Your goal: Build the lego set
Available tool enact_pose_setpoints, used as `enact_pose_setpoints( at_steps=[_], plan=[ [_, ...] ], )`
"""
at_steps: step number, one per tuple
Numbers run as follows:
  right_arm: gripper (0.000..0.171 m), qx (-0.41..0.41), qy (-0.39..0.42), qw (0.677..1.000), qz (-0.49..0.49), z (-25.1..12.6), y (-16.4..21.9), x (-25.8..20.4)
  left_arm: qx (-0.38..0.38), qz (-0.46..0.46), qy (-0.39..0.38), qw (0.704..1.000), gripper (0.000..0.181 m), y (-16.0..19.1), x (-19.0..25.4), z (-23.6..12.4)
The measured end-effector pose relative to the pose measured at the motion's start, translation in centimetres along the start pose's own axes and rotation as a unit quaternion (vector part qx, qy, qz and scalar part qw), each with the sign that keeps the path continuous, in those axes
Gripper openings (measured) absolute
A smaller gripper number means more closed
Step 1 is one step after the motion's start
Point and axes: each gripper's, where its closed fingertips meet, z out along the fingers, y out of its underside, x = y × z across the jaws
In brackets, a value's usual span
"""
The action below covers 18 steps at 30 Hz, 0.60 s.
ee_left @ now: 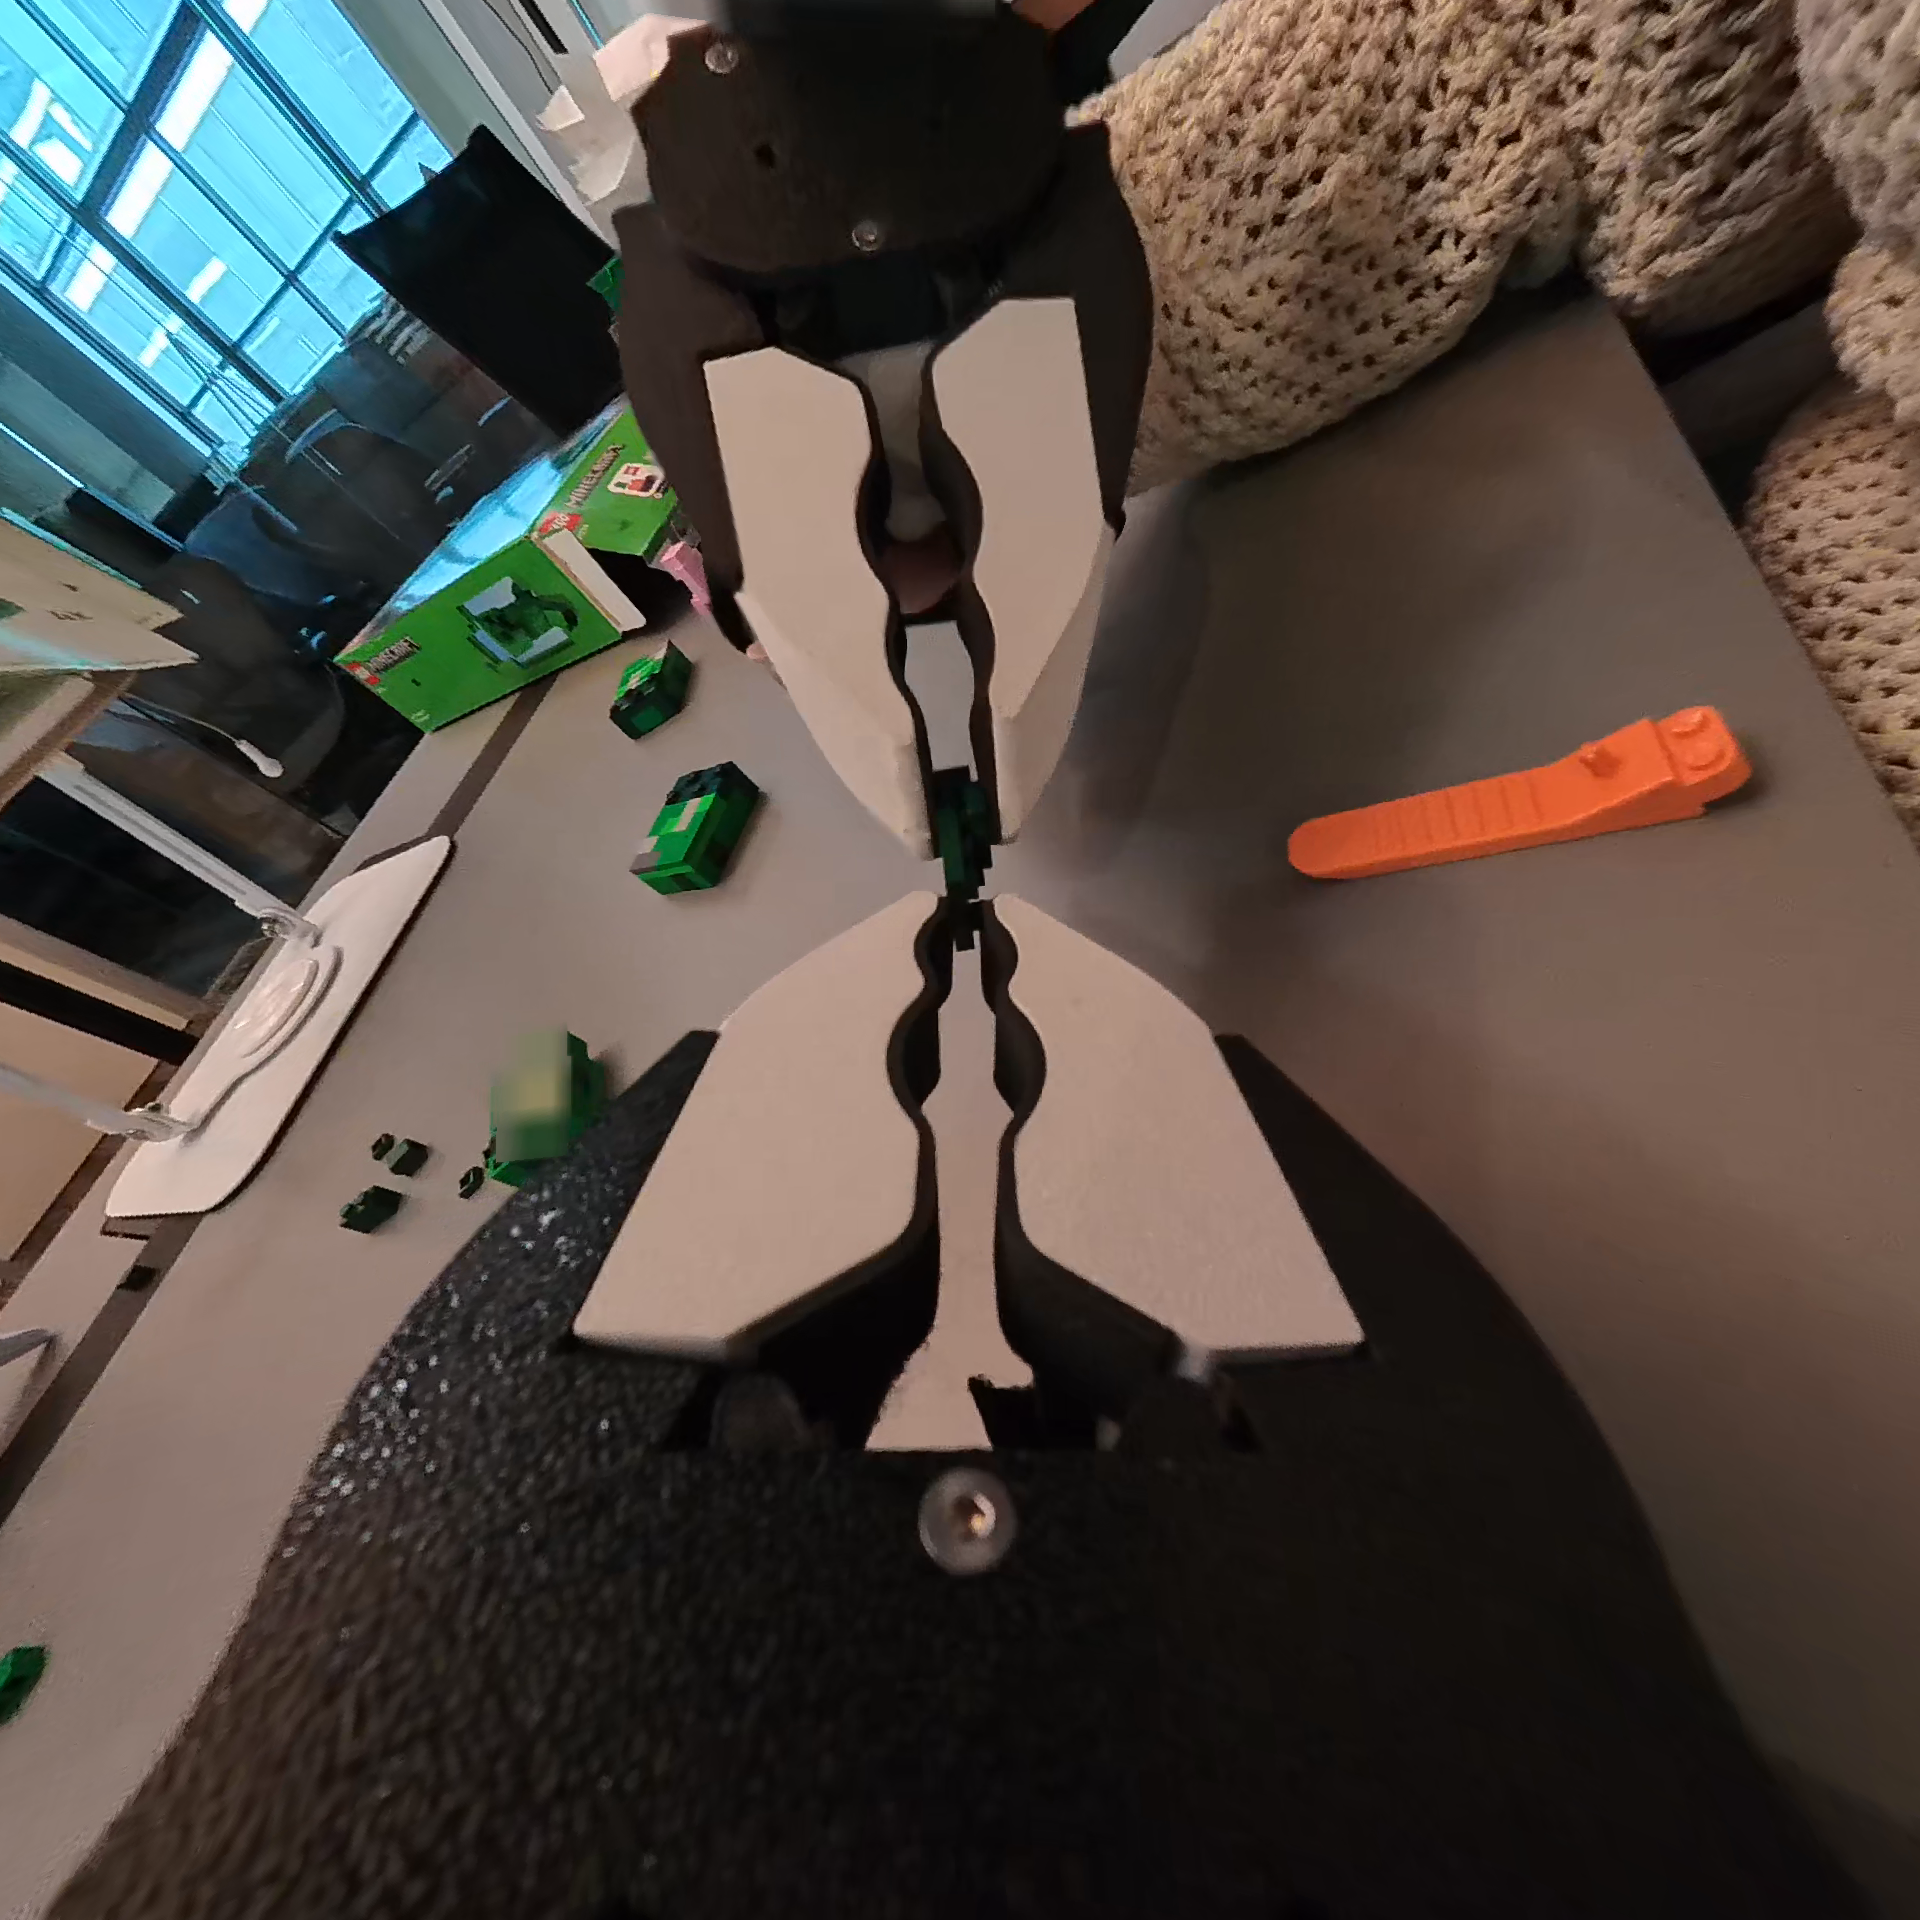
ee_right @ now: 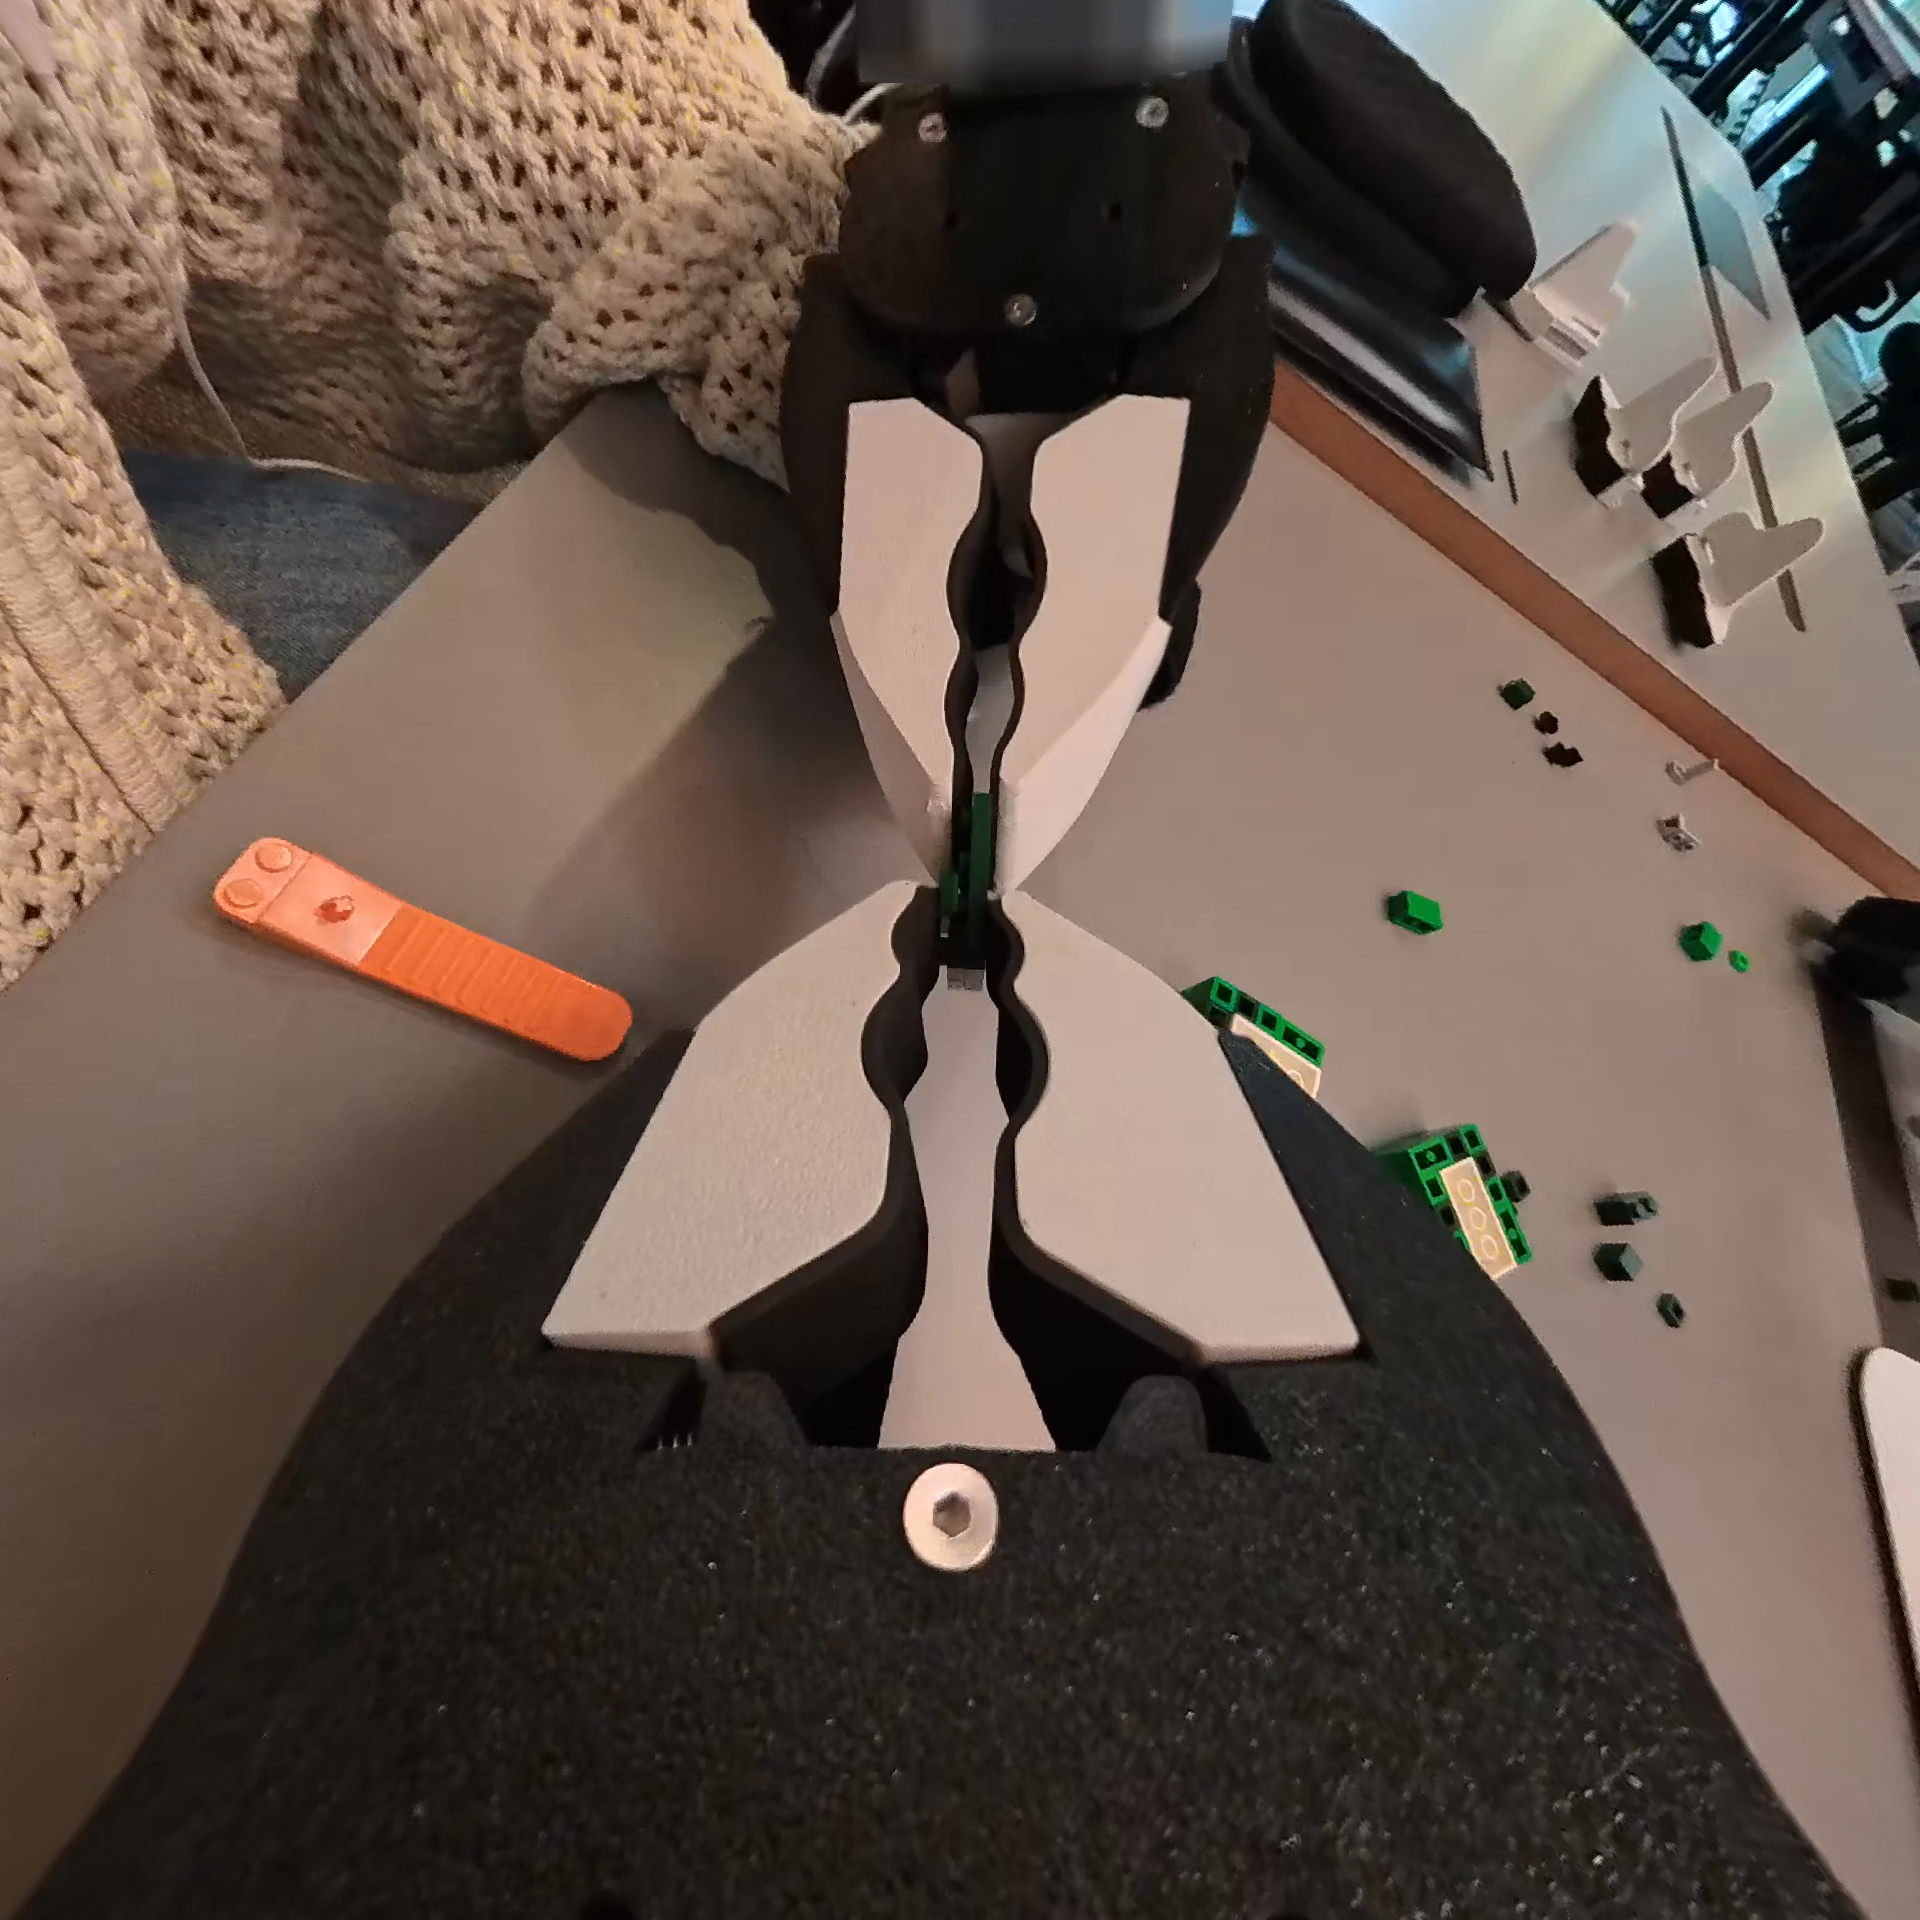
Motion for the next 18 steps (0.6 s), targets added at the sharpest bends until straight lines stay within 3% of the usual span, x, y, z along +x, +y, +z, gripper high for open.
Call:
enact_pose_setpoints(
  at_steps=[10,18],
  plan=[
    [0.008,-0.009,-0.03,0.999,0.007,0.2,0.37,-0.64,-0.003,-0.011,0.028,1.0,0.004,0.17,0.72,0.04],
    [0.008,-0.011,-0.002,1.0,0.009,0.53,0.43,-0.08,-0.004,-0.033,0.025,0.999,0.004,0.43,0.32,-0.24]
  ],
)
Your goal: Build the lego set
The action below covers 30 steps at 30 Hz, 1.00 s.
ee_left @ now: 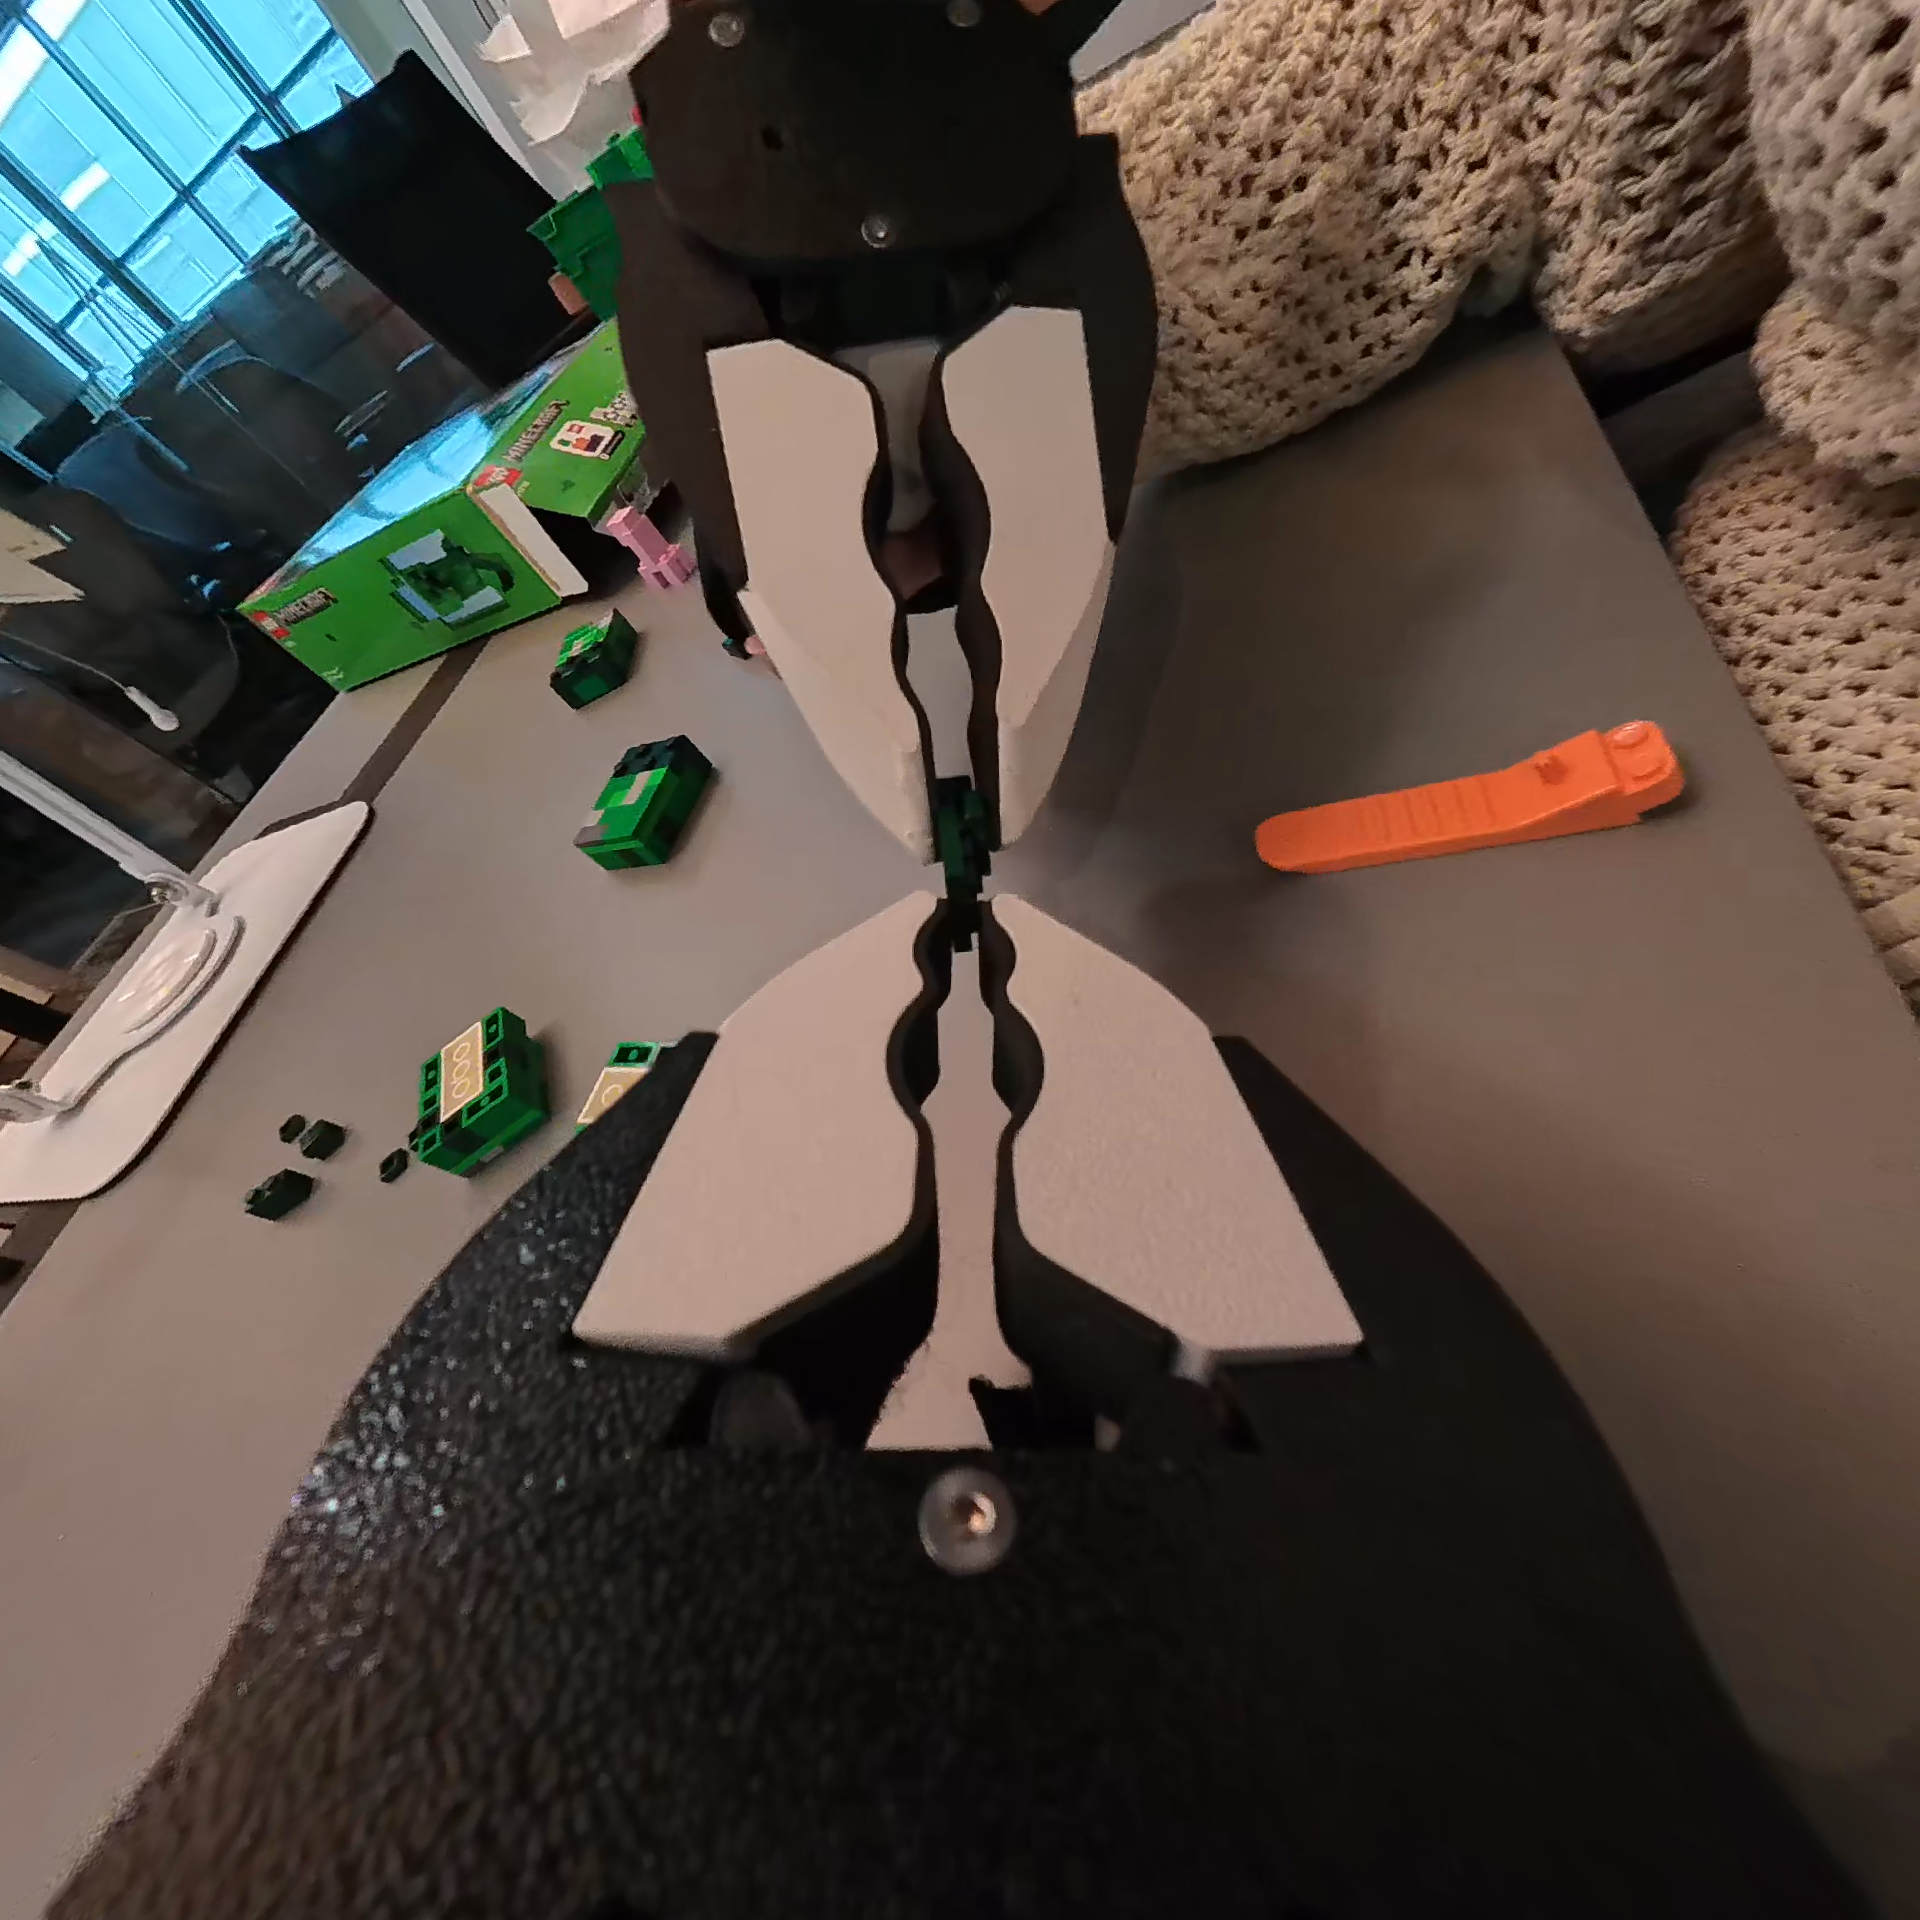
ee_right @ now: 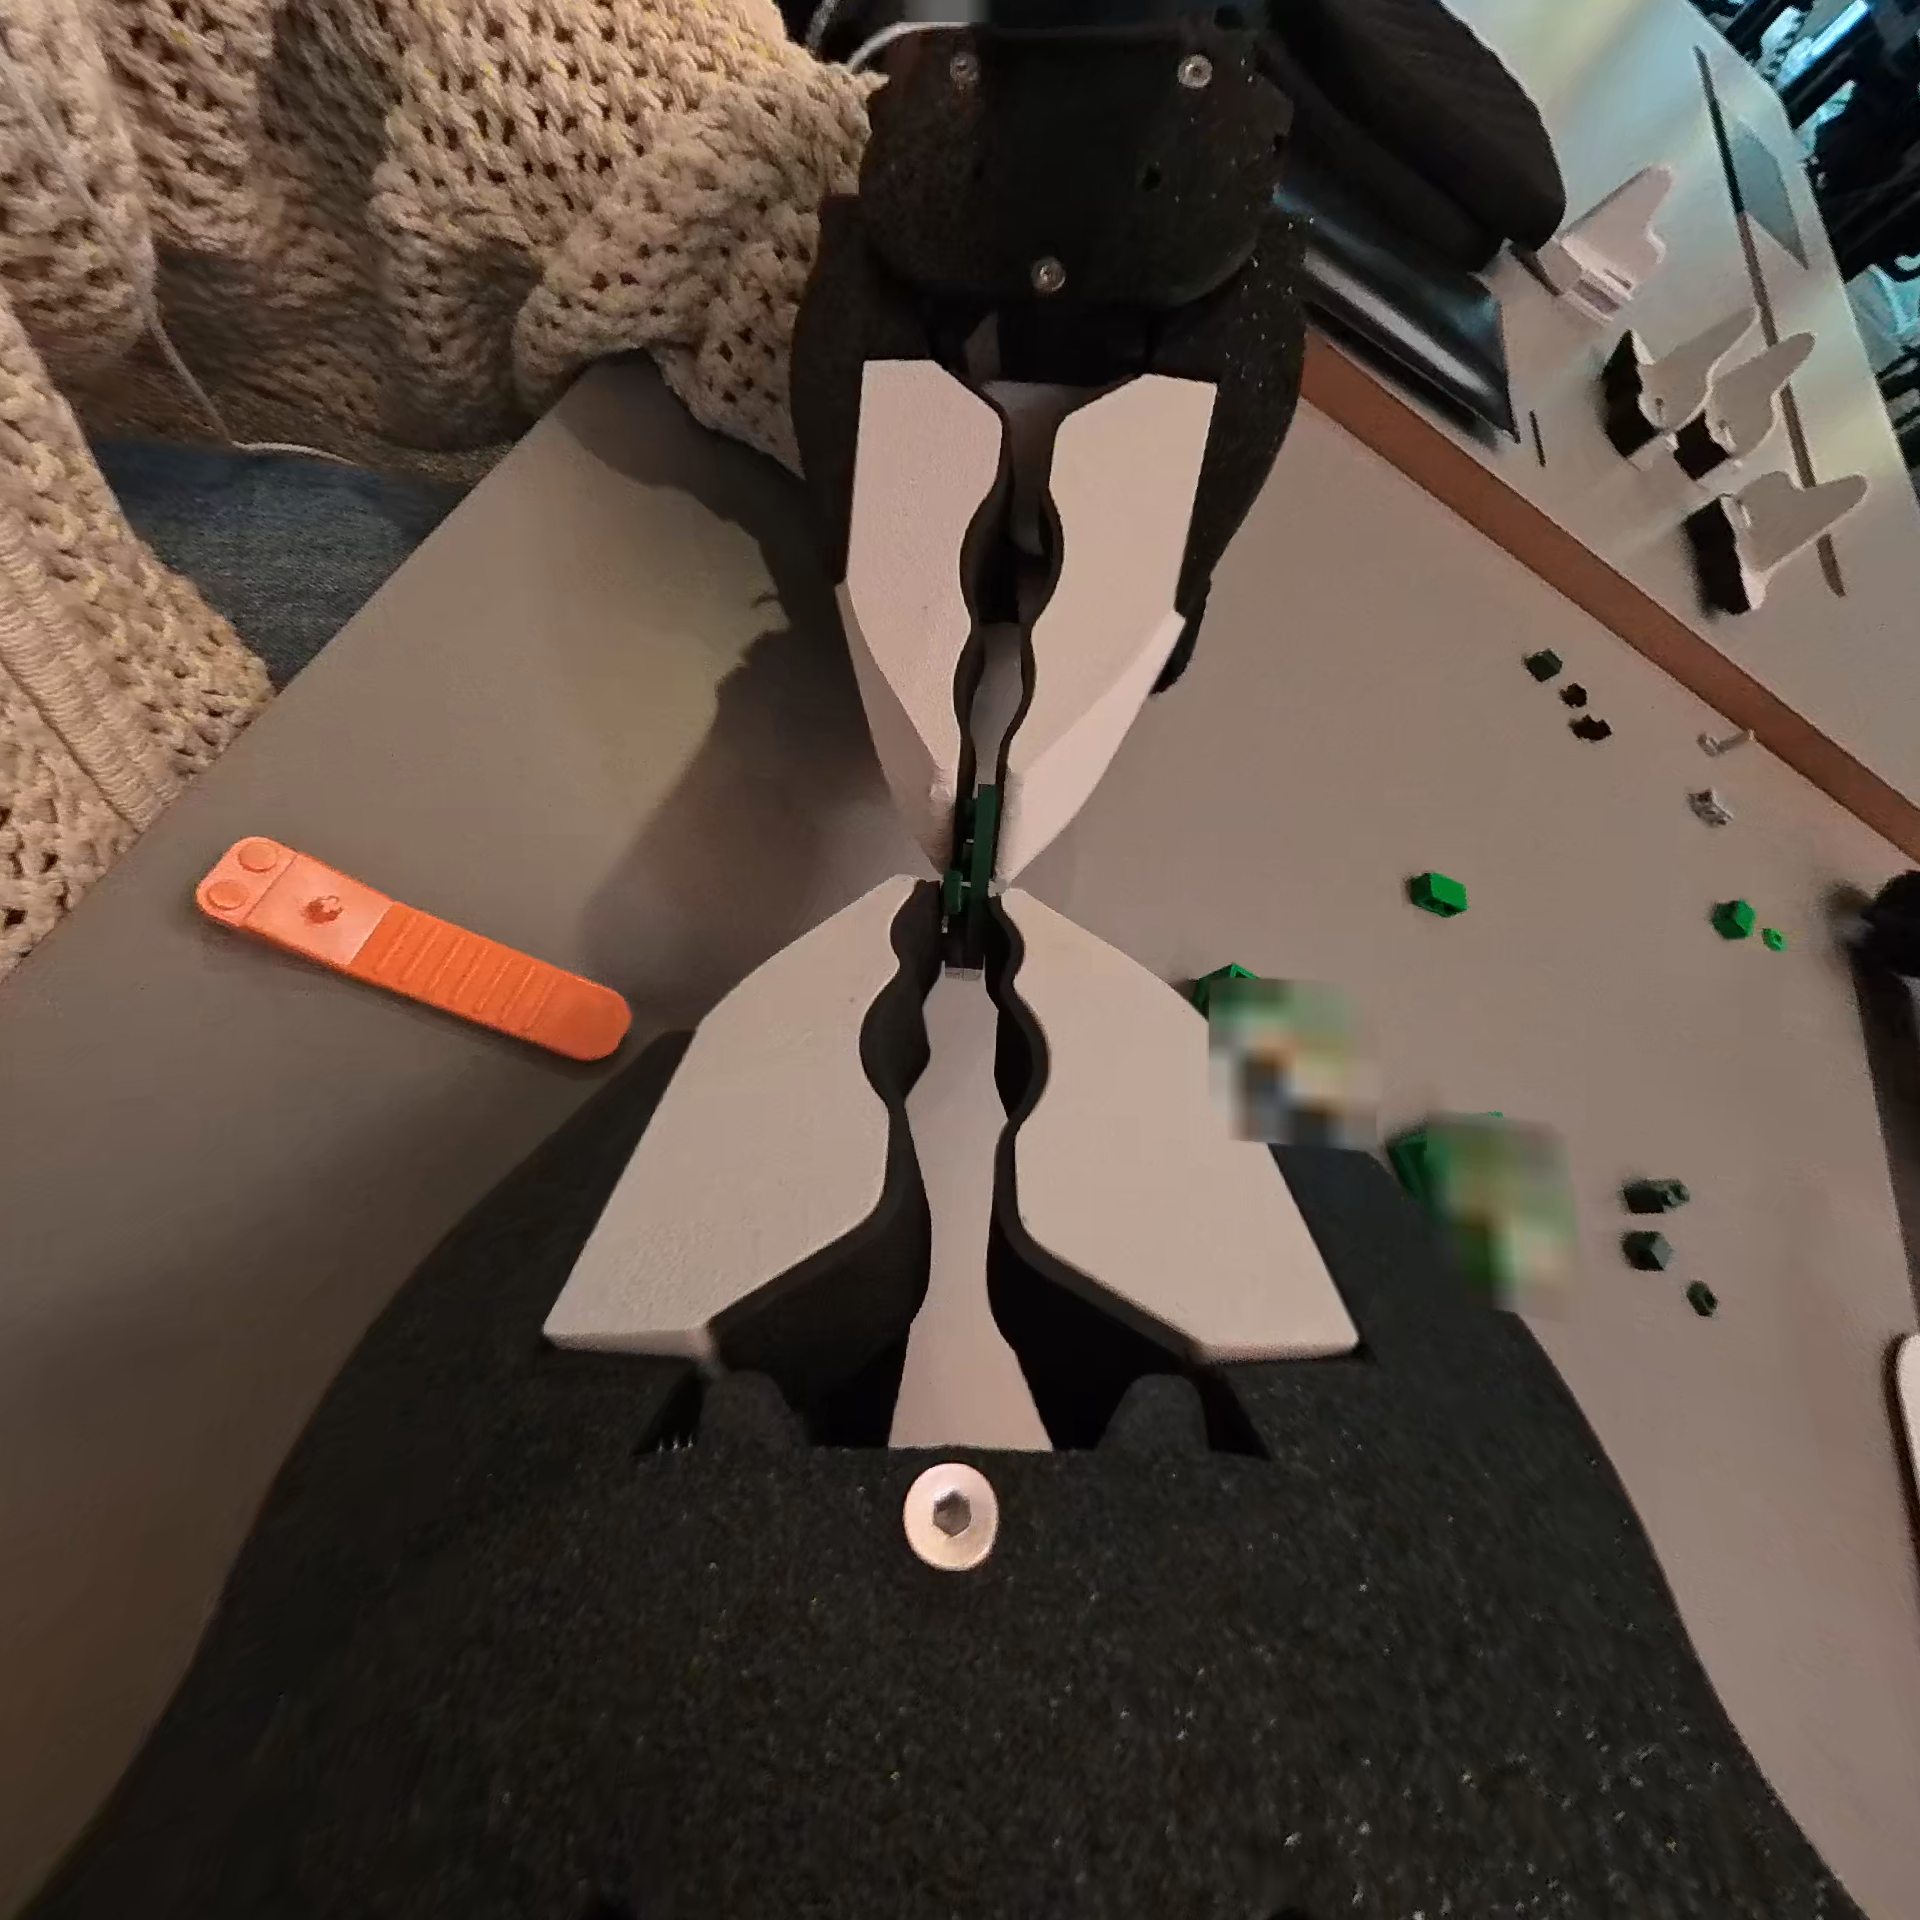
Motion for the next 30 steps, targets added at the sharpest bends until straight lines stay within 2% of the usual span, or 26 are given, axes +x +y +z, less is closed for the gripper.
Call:
enact_pose_setpoints(
  at_steps=[15,17,25,30],
  plan=[
    [0.015,-0.016,0.001,0.999,0.027,0.15,0.24,0.2,-0.005,-0.001,0.004,1.0,0.004,0.17,0.1,0.08],
    [0.009,-0.019,-0.009,0.999,0.034,0.2,0.24,-0.05,-0.006,0.0,0.004,1.0,0.004,0.2,0.11,0.08],
    [0.009,-0.036,-0.024,0.997,0.06,0.22,0.35,-0.32,-0.007,0.001,0.007,1.0,0.004,0.25,0.23,0.06],
    [0.008,-0.009,-0.041,0.995,0.095,-0.05,-0.14,-0.22,0.009,-0.011,0.008,1.0,0.004,-0.17,0.08,-0.11]
  ],
)
